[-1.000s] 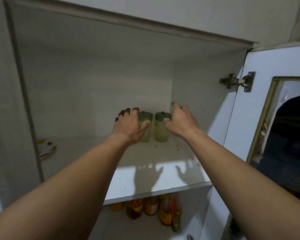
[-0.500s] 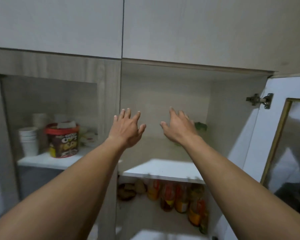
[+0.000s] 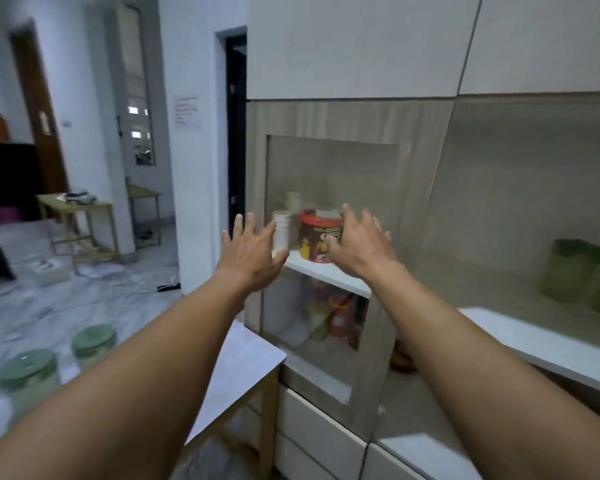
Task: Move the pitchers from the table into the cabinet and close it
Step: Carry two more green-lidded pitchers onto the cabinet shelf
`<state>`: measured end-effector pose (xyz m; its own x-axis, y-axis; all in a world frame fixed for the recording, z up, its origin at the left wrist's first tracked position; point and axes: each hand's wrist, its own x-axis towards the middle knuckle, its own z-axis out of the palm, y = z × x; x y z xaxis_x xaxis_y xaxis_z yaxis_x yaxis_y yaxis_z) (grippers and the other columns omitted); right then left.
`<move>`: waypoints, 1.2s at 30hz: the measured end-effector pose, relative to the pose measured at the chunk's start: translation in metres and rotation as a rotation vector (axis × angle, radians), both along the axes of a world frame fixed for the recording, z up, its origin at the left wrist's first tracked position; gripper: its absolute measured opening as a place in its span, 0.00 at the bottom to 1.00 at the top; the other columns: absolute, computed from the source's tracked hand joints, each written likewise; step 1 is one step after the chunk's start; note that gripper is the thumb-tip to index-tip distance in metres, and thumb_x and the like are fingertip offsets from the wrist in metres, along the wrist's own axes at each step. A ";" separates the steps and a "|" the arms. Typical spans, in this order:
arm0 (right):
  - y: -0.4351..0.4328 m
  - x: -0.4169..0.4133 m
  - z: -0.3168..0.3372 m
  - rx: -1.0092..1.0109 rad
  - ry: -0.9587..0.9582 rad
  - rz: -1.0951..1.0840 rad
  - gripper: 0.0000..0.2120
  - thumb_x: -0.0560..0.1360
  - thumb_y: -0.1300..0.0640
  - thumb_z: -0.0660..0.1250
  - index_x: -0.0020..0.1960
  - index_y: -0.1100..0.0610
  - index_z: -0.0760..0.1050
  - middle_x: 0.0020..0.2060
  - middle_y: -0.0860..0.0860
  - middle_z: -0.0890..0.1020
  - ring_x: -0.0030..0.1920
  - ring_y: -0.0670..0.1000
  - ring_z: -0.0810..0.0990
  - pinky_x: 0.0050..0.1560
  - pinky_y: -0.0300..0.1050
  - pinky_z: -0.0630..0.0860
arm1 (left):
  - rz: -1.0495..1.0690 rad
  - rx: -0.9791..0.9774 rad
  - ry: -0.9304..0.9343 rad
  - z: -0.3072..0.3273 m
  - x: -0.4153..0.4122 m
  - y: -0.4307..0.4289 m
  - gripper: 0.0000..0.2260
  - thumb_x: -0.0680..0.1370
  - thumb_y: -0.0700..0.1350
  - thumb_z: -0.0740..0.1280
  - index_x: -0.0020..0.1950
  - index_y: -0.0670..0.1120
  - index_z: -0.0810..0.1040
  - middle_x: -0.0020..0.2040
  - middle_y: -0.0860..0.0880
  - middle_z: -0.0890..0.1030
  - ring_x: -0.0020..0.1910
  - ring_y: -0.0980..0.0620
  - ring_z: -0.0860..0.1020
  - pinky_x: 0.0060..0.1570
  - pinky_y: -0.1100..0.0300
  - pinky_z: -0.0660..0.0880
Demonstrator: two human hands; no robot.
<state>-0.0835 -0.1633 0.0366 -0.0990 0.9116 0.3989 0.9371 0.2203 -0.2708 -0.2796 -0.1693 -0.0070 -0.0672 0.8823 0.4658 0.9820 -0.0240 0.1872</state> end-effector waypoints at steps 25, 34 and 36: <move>0.032 -0.408 -0.177 -0.279 0.016 0.681 0.30 0.80 0.50 0.61 0.79 0.55 0.57 0.74 0.59 0.65 0.74 0.62 0.64 0.68 0.62 0.68 | 0.632 -0.017 -0.508 -0.191 -0.340 -0.105 0.27 0.81 0.56 0.58 0.78 0.47 0.61 0.77 0.42 0.62 0.76 0.43 0.60 0.71 0.47 0.62; 0.068 -0.489 -0.290 -0.433 -0.003 0.776 0.28 0.79 0.54 0.63 0.76 0.56 0.60 0.69 0.59 0.69 0.67 0.62 0.70 0.61 0.59 0.74 | 0.795 0.005 -0.731 -0.275 -0.378 -0.080 0.37 0.79 0.56 0.64 0.80 0.45 0.49 0.79 0.45 0.57 0.76 0.45 0.60 0.69 0.50 0.63; 0.077 -0.502 -0.313 -0.473 0.021 0.779 0.29 0.78 0.53 0.64 0.76 0.56 0.59 0.69 0.59 0.68 0.66 0.62 0.70 0.61 0.58 0.74 | 0.847 0.026 -0.801 -0.293 -0.389 -0.069 0.38 0.78 0.56 0.66 0.80 0.46 0.51 0.79 0.46 0.58 0.76 0.46 0.60 0.69 0.51 0.63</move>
